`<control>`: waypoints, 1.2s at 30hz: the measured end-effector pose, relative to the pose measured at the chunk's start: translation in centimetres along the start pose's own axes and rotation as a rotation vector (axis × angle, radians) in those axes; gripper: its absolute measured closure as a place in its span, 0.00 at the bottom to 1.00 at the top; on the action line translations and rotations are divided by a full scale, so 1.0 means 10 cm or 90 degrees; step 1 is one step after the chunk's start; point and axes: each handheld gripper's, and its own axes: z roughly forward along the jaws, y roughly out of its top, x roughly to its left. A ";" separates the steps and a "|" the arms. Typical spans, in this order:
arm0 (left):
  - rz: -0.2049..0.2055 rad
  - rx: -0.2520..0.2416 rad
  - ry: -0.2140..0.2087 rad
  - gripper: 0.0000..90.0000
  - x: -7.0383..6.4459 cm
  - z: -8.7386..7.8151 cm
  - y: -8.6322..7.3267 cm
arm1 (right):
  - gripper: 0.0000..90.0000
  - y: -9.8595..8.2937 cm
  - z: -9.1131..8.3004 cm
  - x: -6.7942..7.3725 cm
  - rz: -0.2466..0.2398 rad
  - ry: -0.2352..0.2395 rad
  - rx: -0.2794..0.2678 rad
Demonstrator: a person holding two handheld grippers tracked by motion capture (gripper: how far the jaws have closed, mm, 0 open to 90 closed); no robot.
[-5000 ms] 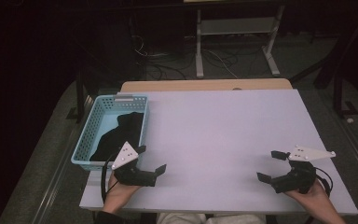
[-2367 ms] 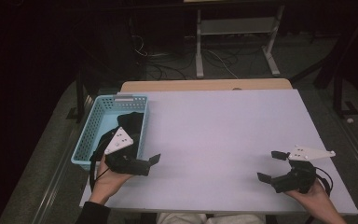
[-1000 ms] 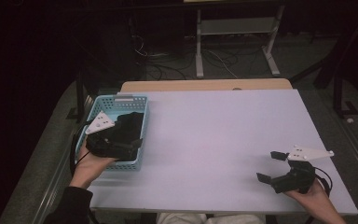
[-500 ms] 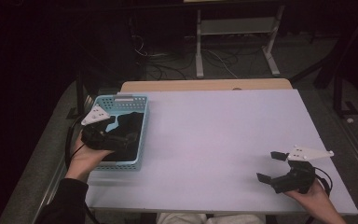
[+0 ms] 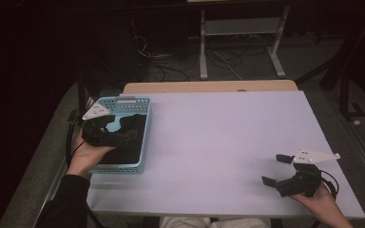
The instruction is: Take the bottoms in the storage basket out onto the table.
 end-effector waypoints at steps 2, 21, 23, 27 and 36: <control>-0.002 0.003 0.000 0.00 0.01 0.02 0.00 | 0.00 0.00 0.00 0.00 -0.001 0.000 0.000; -0.037 0.027 0.019 0.00 0.19 0.17 0.00 | 0.00 0.00 0.00 0.00 -0.001 0.000 0.004; -0.040 0.030 0.021 0.00 0.20 0.18 0.00 | 0.00 0.00 0.00 0.00 -0.001 0.000 0.003; -0.049 0.035 0.027 0.00 0.24 0.20 -0.01 | 0.00 0.00 0.01 0.00 -0.001 0.001 0.004; -0.069 0.050 0.037 0.00 0.33 0.25 -0.04 | 0.00 0.00 0.01 0.00 -0.001 0.001 0.005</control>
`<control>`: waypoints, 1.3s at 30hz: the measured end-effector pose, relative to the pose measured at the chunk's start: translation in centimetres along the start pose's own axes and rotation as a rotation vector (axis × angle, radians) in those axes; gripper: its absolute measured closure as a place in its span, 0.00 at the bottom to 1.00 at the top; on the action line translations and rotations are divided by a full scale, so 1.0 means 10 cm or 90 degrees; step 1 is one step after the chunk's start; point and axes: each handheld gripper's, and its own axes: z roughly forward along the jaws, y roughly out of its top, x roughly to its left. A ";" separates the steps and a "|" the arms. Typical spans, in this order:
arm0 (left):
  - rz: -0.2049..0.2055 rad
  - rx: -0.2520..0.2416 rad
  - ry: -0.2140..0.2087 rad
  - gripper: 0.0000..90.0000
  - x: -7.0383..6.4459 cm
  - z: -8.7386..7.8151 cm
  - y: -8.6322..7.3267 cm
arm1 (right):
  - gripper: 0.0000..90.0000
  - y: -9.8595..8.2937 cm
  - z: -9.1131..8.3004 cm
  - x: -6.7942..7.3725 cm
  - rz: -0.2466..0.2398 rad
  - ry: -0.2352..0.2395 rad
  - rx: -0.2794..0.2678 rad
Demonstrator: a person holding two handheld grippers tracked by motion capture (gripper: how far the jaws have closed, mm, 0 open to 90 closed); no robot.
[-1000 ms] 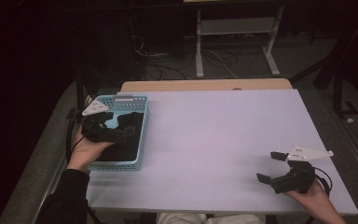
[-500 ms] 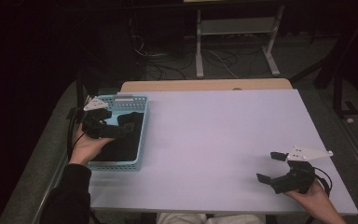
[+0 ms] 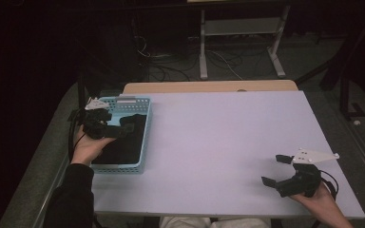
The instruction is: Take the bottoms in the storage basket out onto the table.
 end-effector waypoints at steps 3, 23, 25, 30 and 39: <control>-0.006 0.007 0.002 0.00 0.03 0.02 -0.01 | 0.00 0.00 0.00 0.00 0.000 0.001 0.000; -0.018 0.088 0.018 0.00 0.24 0.20 -0.11 | 0.00 0.00 0.02 0.00 -0.002 0.002 0.007; -0.016 0.104 0.011 0.00 0.24 0.24 -0.12 | 0.00 0.00 0.03 0.00 -0.002 0.002 0.008; -0.013 0.127 0.003 0.00 0.25 0.30 -0.13 | 0.00 -0.01 0.03 0.00 -0.004 0.003 0.012; 0.006 0.190 -0.011 0.00 0.26 0.41 -0.15 | 0.00 -0.01 0.04 0.01 -0.007 0.003 0.016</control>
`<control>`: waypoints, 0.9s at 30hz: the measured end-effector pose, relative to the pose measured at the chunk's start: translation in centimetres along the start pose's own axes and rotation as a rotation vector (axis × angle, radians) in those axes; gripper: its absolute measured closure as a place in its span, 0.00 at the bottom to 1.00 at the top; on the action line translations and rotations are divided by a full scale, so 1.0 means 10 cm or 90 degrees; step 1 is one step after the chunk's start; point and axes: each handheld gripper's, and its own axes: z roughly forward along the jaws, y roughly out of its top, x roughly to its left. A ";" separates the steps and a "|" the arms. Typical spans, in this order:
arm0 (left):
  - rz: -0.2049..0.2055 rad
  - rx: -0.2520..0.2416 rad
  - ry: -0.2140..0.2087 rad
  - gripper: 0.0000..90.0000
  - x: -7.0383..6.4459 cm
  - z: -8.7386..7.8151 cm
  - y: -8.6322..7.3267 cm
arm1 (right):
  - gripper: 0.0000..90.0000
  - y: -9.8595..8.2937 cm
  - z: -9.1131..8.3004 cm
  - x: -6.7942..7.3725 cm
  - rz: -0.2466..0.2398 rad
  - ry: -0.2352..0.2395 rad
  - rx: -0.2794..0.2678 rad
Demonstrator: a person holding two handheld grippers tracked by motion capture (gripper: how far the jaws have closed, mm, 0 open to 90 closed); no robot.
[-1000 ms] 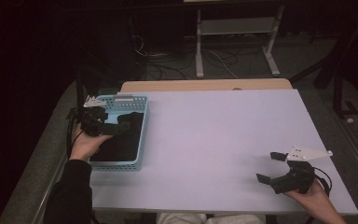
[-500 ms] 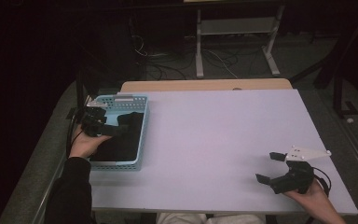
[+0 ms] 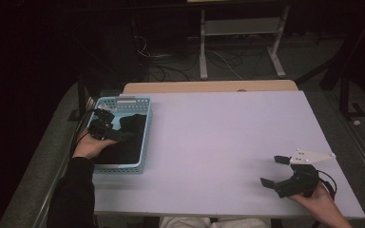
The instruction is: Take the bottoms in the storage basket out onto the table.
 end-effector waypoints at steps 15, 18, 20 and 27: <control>0.029 0.120 -0.055 0.00 0.04 0.24 -0.04 | 0.00 0.00 0.02 0.01 -0.006 -0.002 0.012; 0.031 0.132 -0.057 0.00 0.04 0.28 -0.04 | 0.00 0.00 0.02 0.01 -0.007 -0.002 0.013; 0.030 0.138 -0.060 0.00 0.05 0.30 -0.04 | 0.00 0.00 0.02 0.01 -0.007 -0.002 0.013; 0.036 0.156 -0.063 0.00 0.06 0.38 -0.04 | 0.00 -0.01 0.02 0.02 -0.008 -0.003 0.015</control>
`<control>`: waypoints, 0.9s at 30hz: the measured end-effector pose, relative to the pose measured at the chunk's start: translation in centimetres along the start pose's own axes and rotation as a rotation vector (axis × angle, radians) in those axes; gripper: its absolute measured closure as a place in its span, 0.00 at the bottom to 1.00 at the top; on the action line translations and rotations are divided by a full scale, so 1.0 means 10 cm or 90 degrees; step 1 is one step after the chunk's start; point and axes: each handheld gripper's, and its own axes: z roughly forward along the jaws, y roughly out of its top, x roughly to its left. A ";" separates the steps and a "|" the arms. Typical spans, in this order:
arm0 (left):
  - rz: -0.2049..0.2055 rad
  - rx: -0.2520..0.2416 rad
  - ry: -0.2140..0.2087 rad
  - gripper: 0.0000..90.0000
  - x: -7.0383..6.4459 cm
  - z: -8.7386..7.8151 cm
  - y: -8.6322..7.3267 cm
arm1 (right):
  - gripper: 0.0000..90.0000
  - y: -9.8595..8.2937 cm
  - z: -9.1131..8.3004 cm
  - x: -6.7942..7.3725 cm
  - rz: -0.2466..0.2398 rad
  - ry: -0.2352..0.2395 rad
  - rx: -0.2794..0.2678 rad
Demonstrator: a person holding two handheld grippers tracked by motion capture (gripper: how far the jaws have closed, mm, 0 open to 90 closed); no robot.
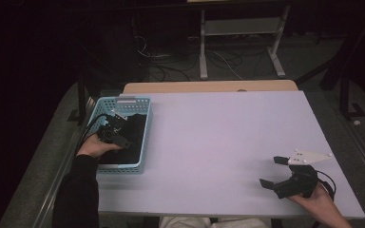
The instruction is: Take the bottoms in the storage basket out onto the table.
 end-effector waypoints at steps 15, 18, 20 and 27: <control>-0.002 0.021 0.002 0.00 0.02 0.10 0.02 | 0.00 0.00 0.00 0.00 -0.001 -0.001 0.000; -0.002 0.022 0.005 0.00 0.02 0.10 0.02 | 0.00 0.00 -0.01 0.00 -0.001 -0.002 -0.001; -0.003 0.023 0.010 0.00 0.01 0.11 0.02 | 0.00 0.00 -0.01 0.00 -0.002 -0.002 -0.001; -0.009 0.023 0.006 0.10 0.01 0.08 0.02 | 0.00 0.00 -0.01 0.00 -0.002 -0.002 -0.001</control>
